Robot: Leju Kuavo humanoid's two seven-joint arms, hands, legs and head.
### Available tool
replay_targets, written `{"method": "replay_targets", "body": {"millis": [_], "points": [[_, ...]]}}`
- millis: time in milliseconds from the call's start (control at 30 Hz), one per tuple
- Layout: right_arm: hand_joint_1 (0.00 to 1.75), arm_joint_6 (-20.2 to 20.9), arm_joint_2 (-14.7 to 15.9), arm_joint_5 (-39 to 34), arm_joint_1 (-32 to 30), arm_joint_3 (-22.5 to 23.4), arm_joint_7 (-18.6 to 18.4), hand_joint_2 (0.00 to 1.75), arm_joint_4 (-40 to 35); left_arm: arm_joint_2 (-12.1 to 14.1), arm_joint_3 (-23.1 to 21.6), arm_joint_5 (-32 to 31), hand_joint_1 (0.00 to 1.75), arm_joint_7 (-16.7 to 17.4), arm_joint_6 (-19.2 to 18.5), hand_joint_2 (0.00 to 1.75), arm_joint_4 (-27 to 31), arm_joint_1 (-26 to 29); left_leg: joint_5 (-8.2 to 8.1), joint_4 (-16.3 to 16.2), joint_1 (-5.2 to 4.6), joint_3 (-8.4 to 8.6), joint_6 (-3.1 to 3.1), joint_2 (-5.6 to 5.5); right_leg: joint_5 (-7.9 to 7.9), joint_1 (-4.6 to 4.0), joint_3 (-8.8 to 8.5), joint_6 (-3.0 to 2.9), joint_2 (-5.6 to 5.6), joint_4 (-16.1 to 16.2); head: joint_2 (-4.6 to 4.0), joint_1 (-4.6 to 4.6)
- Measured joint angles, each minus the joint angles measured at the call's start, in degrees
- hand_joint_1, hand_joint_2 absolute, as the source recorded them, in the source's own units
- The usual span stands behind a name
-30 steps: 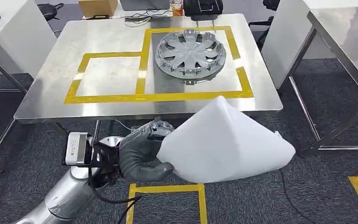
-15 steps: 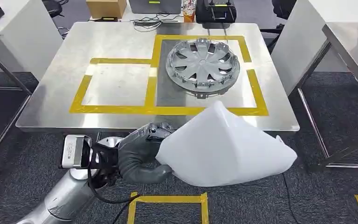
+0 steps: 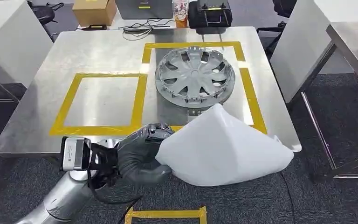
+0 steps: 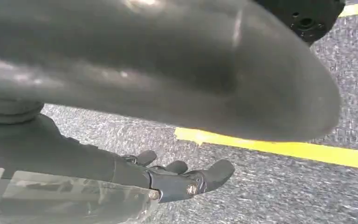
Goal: Take the parts from the cabinet and place them on the table.
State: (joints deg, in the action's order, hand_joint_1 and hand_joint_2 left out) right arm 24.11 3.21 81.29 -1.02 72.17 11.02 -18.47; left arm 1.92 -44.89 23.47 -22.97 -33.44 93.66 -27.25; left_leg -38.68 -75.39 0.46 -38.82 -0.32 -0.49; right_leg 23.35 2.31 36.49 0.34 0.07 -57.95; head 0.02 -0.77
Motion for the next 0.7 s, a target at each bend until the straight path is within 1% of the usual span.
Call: {"method": "replay_targets", "body": {"millis": [33,67,100,133,167,200,233,300,333,367,400,433,467,500,533,567,600,633,667,700], "points": [[0.00,0.0,0.0,0.0,0.0,0.0,0.0,0.00,0.0,0.1,0.0,0.0,1.54,0.0,0.0,1.75,0.0,0.0,0.99,1.2,0.08,-0.41,0.02,0.11,0.46,-0.02,-0.67,0.07,0.12,0.0,0.00,0.04],[0.00,0.0,-0.1,0.0,0.0,0.0,0.0,0.00,-0.1,0.2,0.0,0.0,1.54,-0.1,0.0,1.75,0.0,0.0,4.16,4.3,0.09,0.11,0.17,0.15,0.91,-0.06,-1.41,0.19,0.22,0.0,0.00,0.02],[0.00,0.1,-0.1,0.0,0.0,0.1,0.0,0.00,-0.1,0.2,0.0,-0.1,1.54,-0.1,0.0,1.75,0.1,0.0,8.31,8.8,0.08,1.34,0.44,0.16,1.30,-0.16,-2.08,0.33,0.31,0.0,0.00,0.02],[0.00,0.1,-0.1,0.0,0.1,0.1,0.0,0.00,-0.2,0.2,0.1,-0.1,1.54,-0.2,0.0,1.75,0.3,0.0,12.42,13.7,-0.05,2.86,1.07,0.21,1.64,-0.22,-2.70,0.39,0.32,0.1,0.00,0.02],[0.00,0.2,-0.3,0.0,0.1,0.1,0.0,0.00,-0.2,0.2,0.1,-0.1,1.54,-0.2,0.0,1.75,0.5,0.0,14.66,17.1,-0.38,3.68,1.73,0.49,1.92,-0.24,-3.06,0.63,0.37,0.1,0.00,0.11],[0.00,0.3,-0.4,0.0,0.1,0.2,0.0,0.00,-0.2,0.2,0.1,-0.1,1.54,-0.2,0.0,1.75,0.6,-0.1,12.66,17.2,-0.73,3.76,1.96,0.50,2.13,-0.52,-3.02,0.98,0.46,0.1,0.00,0.09],[0.00,0.3,-0.4,0.0,0.3,0.3,0.0,0.00,-0.3,0.1,0.2,-0.2,1.54,-0.2,0.0,1.75,0.7,-0.1,12.91,17.1,-0.81,3.76,2.08,0.40,2.36,-0.46,-2.93,1.34,0.40,0.2,0.00,0.06],[0.00,0.4,-0.4,0.0,0.3,0.4,0.0,0.00,-0.3,0.2,0.3,-0.2,1.54,-0.3,0.0,1.75,1.0,-0.1,13.52,17.5,-0.99,3.99,2.54,0.27,2.48,-0.40,-3.47,1.94,0.25,0.7,0.00,0.09],[0.00,0.5,-0.5,0.0,0.3,0.4,0.0,0.00,-0.3,0.0,0.4,-0.3,1.54,-0.3,0.0,1.75,1.2,0.0,14.41,19.0,-0.21,5.45,2.87,0.22,2.76,-0.37,-3.30,2.08,0.17,0.3,0.00,0.09],[0.00,0.6,-0.5,0.0,0.3,0.5,0.0,0.00,-0.3,0.0,0.5,-0.3,1.54,-0.3,0.0,1.75,1.3,-0.2,14.55,19.5,-0.48,6.11,3.20,0.30,3.72,-0.42,-2.69,1.84,0.07,-1.3,0.00,0.26],[0.00,0.6,-0.5,0.0,0.3,0.5,0.0,0.00,-0.4,-0.1,0.5,-0.3,1.54,-0.3,0.0,1.75,1.4,-0.3,14.56,19.5,-0.60,6.19,3.36,0.34,5.39,-0.47,-0.83,1.41,0.08,-5.1,0.00,0.26],[0.00,0.6,-0.5,0.0,0.3,0.5,0.0,0.00,-0.4,-0.1,0.5,-0.3,1.54,-0.3,0.0,1.75,1.4,-0.2,14.41,19.5,-0.78,6.19,3.56,0.33,7.26,-0.50,1.83,1.17,0.08,-10.0,0.00,0.42],[0.00,0.6,-0.4,0.0,0.3,0.5,0.0,0.00,-0.6,-0.1,0.5,-0.4,1.54,-0.3,0.0,1.75,1.4,-0.1,14.28,19.5,-0.98,6.17,3.75,0.30,8.71,-0.50,4.46,1.12,0.08,-14.5,0.00,0.37],[0.00,0.6,-0.4,0.0,0.3,0.5,0.0,0.00,-0.6,-0.1,0.5,-0.5,1.54,-0.3,0.0,1.75,1.4,0.1,14.14,19.5,-1.13,6.19,3.85,0.17,9.29,-0.50,6.39,1.34,0.08,-17.6,0.00,0.42],[0.00,0.6,-0.4,0.0,0.2,0.5,0.0,0.00,-0.6,-0.1,0.5,-0.4,1.54,-0.3,0.0,1.75,1.4,0.2,13.98,19.4,-1.20,6.32,3.87,0.03,8.66,-0.49,6.78,1.73,0.07,-17.4,0.00,0.37],[0.00,0.6,-0.4,0.0,0.2,0.5,0.0,0.00,-0.6,-0.1,0.5,-0.5,1.54,-0.3,0.0,1.75,1.4,0.2,13.77,19.4,-1.25,6.52,3.81,-0.14,6.74,-0.49,5.49,2.36,0.07,-14.2,0.00,0.39],[0.00,0.6,-0.4,0.0,0.2,0.5,0.0,0.00,-0.6,-0.1,0.5,-0.5,1.54,-0.3,0.0,1.75,1.4,0.2,13.48,19.2,-1.24,6.73,3.66,-0.30,4.25,-0.49,3.14,2.95,0.06,-8.8,0.00,0.39],[0.00,0.6,-0.3,0.0,0.3,0.5,0.0,0.00,-0.7,-0.1,0.5,-0.5,1.54,-0.3,0.0,1.75,1.4,0.2,13.09,18.9,-1.24,6.93,3.47,-0.34,1.97,-0.48,0.52,3.29,0.04,-3.2,0.00,0.44],[0.00,0.6,-0.3,0.0,0.3,0.5,0.0,0.00,-0.7,-0.1,0.5,-0.5,1.54,-0.3,0.0,1.75,1.4,0.2,12.69,18.5,-1.28,6.90,3.17,-0.37,1.01,-0.50,-0.87,2.85,-0.02,0.4,0.00,0.48],[0.00,0.6,-0.3,0.0,0.3,0.6,0.0,0.00,-0.7,-0.1,0.5,-0.5,1.54,-0.3,0.1,1.75,1.4,0.2,12.21,18.0,-1.83,6.71,2.77,-0.51,0.84,-0.82,-1.49,2.04,0.04,0.6,0.00,0.38]]}}
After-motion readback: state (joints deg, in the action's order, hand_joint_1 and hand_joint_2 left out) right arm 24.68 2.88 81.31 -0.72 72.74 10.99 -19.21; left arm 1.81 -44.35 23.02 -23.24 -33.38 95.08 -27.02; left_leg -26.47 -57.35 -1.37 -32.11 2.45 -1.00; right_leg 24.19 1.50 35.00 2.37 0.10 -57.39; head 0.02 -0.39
